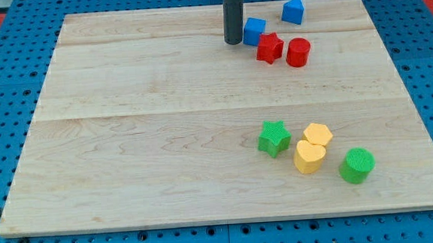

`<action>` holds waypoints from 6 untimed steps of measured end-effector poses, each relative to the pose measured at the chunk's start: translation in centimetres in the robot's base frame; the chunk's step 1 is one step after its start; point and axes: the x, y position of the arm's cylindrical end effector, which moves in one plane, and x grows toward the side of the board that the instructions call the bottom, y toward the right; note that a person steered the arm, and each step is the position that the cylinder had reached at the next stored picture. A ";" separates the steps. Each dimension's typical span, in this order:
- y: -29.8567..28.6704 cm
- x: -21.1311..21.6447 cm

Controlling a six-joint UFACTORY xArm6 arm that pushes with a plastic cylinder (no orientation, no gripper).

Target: Move the cube at the top left of the board

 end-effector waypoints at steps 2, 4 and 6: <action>0.0 -1.4; -2.5 -4.4; 7.8 -5.0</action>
